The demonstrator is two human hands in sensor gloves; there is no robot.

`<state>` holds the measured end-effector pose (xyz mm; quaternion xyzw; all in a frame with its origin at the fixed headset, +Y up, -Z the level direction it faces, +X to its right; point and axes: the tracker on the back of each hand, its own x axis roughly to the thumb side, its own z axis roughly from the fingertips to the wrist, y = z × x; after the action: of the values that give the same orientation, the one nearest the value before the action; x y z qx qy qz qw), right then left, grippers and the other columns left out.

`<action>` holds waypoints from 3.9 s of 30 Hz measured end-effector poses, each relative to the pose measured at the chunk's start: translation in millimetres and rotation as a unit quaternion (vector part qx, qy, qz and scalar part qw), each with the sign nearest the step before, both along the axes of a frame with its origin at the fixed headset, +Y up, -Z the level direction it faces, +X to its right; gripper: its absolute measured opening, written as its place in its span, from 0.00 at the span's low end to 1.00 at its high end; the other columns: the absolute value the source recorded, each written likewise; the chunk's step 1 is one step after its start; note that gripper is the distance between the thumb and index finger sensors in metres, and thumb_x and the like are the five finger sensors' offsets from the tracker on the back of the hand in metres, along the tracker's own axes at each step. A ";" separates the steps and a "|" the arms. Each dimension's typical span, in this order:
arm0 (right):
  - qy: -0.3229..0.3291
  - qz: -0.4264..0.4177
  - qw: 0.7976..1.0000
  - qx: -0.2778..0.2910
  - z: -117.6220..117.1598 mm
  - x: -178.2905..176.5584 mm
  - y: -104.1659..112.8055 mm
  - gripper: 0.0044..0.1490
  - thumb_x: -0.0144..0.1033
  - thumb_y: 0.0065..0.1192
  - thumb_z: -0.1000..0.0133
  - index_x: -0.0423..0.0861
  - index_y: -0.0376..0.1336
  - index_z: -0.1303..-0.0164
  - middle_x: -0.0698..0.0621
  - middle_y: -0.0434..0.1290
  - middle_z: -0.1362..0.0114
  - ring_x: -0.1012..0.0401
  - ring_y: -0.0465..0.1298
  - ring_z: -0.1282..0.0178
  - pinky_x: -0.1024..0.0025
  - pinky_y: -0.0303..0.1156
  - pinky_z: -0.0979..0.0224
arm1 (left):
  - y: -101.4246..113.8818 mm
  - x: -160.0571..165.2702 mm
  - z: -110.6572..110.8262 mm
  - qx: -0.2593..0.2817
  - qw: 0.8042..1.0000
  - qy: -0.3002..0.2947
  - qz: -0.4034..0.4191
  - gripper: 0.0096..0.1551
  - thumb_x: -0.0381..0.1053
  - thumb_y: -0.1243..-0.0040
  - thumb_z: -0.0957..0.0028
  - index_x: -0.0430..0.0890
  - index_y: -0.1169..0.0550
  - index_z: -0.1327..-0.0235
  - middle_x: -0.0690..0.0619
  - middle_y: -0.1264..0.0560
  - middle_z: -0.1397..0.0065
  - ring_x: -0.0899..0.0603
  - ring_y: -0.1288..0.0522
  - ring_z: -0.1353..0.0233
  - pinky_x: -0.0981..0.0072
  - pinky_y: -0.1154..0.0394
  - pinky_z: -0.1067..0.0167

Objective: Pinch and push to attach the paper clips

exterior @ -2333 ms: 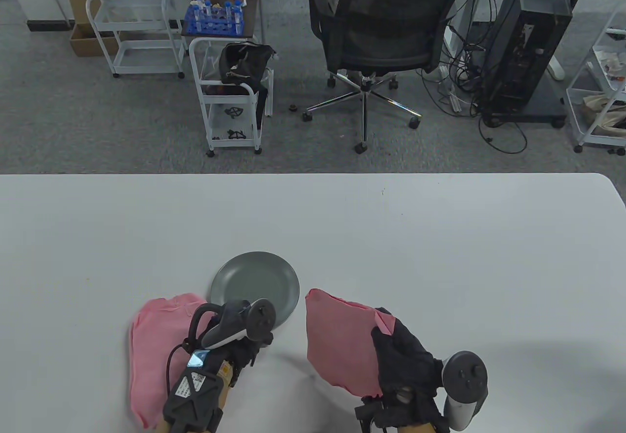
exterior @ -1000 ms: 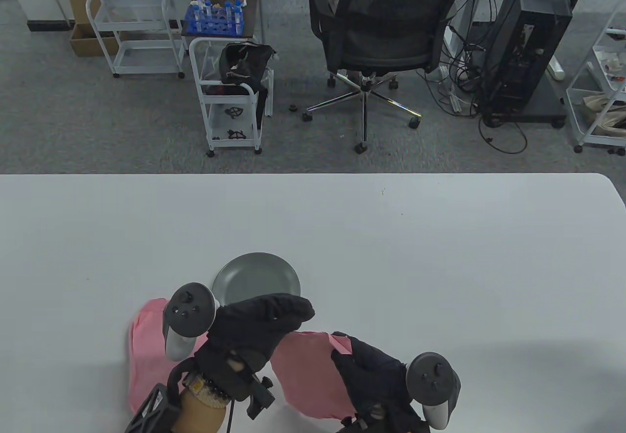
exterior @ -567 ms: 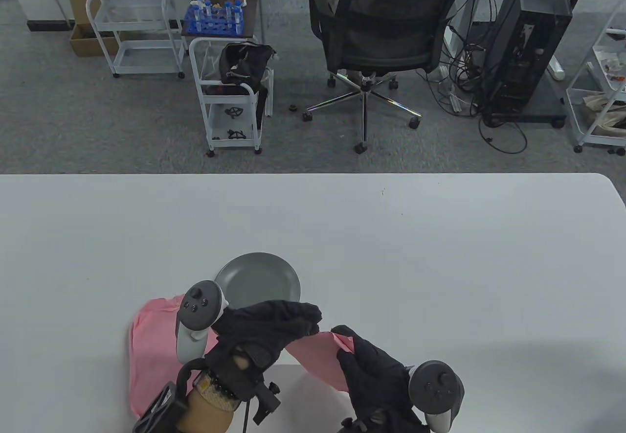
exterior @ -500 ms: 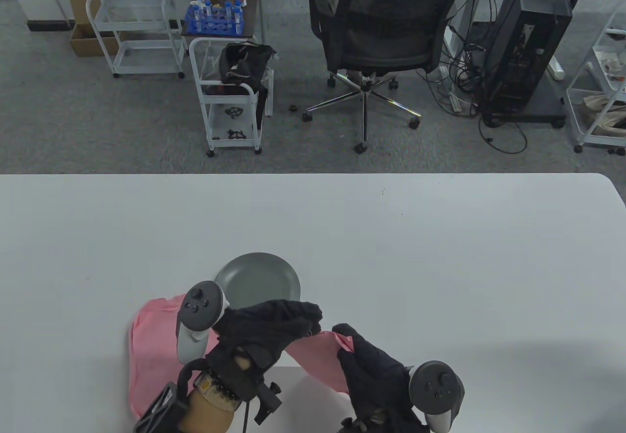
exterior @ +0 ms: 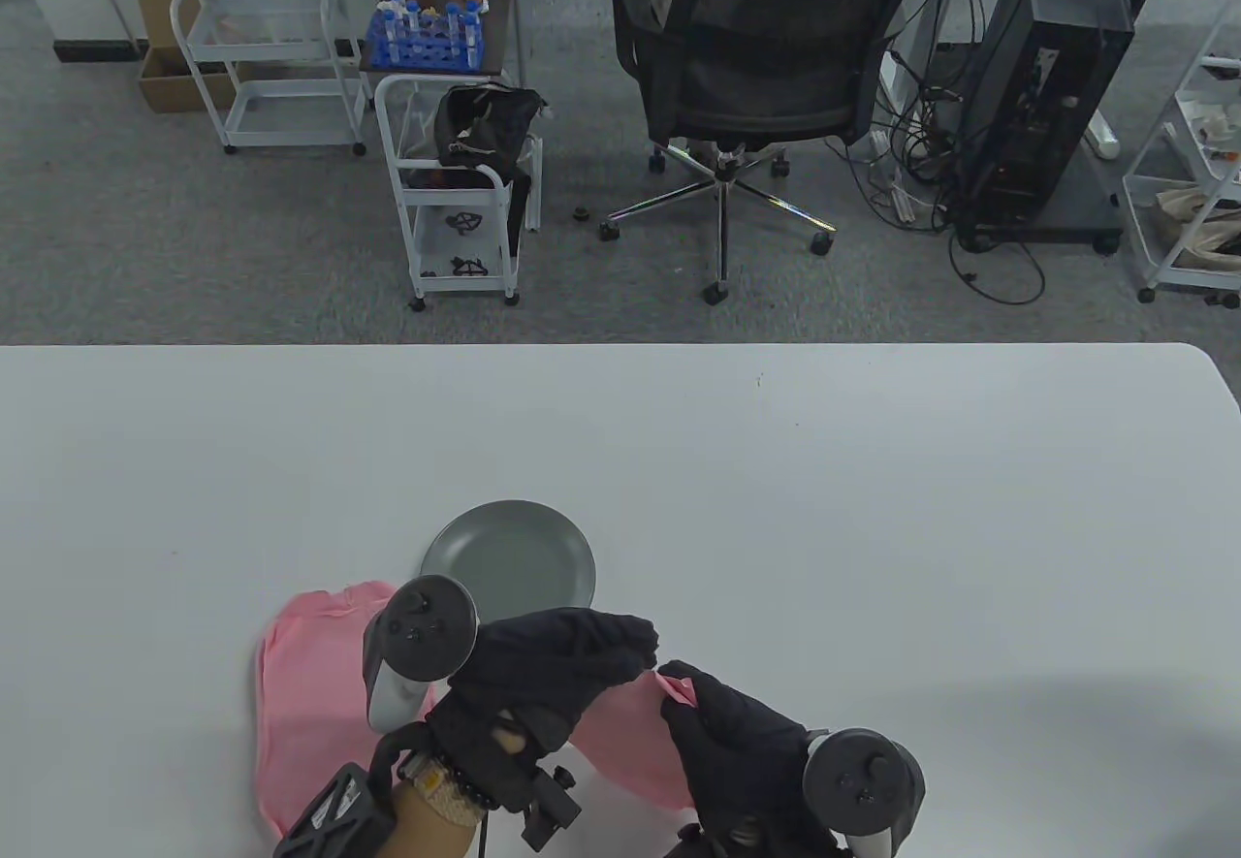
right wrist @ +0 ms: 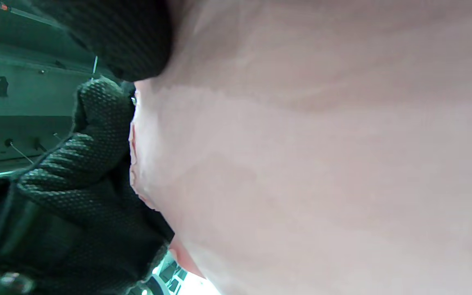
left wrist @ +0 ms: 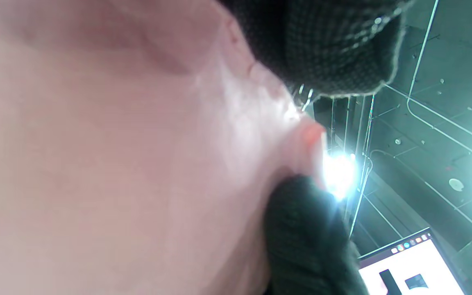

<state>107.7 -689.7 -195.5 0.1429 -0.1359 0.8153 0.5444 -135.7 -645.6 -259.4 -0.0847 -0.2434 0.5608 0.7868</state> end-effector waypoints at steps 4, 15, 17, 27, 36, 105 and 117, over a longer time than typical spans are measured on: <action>0.007 0.001 1.000 -0.003 -1.3 -0.8 -0.7 0.26 0.43 0.59 0.49 0.42 0.66 0.45 0.51 0.83 0.52 0.52 0.85 0.56 0.52 0.73 0.35 | -0.5 -1.6 -0.8 0.007 1.000 0.015 -0.019 0.18 0.57 0.28 0.61 0.58 0.11 0.58 0.56 0.10 0.52 0.46 0.15 0.40 0.50 0.25 0.37; 0.032 0.013 0.999 -0.015 -2.9 -6.6 -1.2 0.27 0.40 0.56 0.49 0.42 0.63 0.42 0.49 0.81 0.48 0.51 0.84 0.53 0.50 0.71 0.33 | -3.3 0.2 -2.6 0.012 0.999 0.020 -0.044 0.19 0.57 0.29 0.61 0.57 0.11 0.57 0.56 0.10 0.52 0.46 0.15 0.40 0.49 0.26 0.37; 0.025 0.010 0.999 -0.016 -2.9 -5.4 -1.2 0.27 0.40 0.57 0.49 0.42 0.64 0.42 0.49 0.81 0.49 0.51 0.84 0.54 0.51 0.72 0.34 | -2.3 1.2 -1.6 0.015 0.999 0.018 -0.047 0.19 0.57 0.29 0.60 0.57 0.11 0.57 0.56 0.10 0.52 0.46 0.15 0.40 0.49 0.26 0.37; -0.018 0.046 0.999 0.011 0.7 -4.7 2.8 0.26 0.40 0.59 0.49 0.40 0.66 0.45 0.49 0.84 0.54 0.53 0.86 0.60 0.53 0.75 0.37 | -0.4 4.8 0.5 0.021 0.997 0.005 -0.070 0.19 0.57 0.29 0.60 0.56 0.11 0.57 0.55 0.10 0.52 0.45 0.16 0.40 0.48 0.26 0.36; -0.019 0.037 0.999 0.012 2.2 -6.6 1.5 0.26 0.40 0.60 0.49 0.40 0.66 0.46 0.50 0.84 0.55 0.54 0.87 0.61 0.55 0.76 0.38 | -4.6 9.9 0.3 0.029 0.992 0.006 -0.119 0.19 0.58 0.30 0.59 0.57 0.11 0.56 0.55 0.11 0.50 0.44 0.17 0.37 0.46 0.28 0.35; 0.003 -0.202 0.974 -0.106 -13.1 33.4 -31.7 0.45 0.54 0.53 0.46 0.47 0.40 0.27 0.41 0.45 0.20 0.41 0.52 0.21 0.38 0.44 0.22 | -52.4 -238.9 59.3 -0.198 0.776 0.405 -0.440 0.55 0.76 0.39 0.66 0.50 0.36 0.28 0.48 0.30 0.28 0.41 0.24 0.32 0.43 0.34 0.30; -0.032 0.235 0.969 -0.066 -25.7 -19.1 -44.4 0.56 0.64 0.52 0.52 0.60 0.24 0.31 0.52 0.15 0.24 0.43 0.17 0.24 0.37 0.18 0.29 | -34.0 -148.2 61.6 0.135 0.911 0.193 -0.338 0.48 0.73 0.44 0.60 0.60 0.41 0.25 0.56 0.44 0.17 0.44 0.40 0.15 0.35 0.48 0.22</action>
<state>88.5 -734.0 -221.2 0.1088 -0.0619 0.9316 0.3412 -283.9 -679.6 -197.8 0.0545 -0.1170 0.2289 0.9649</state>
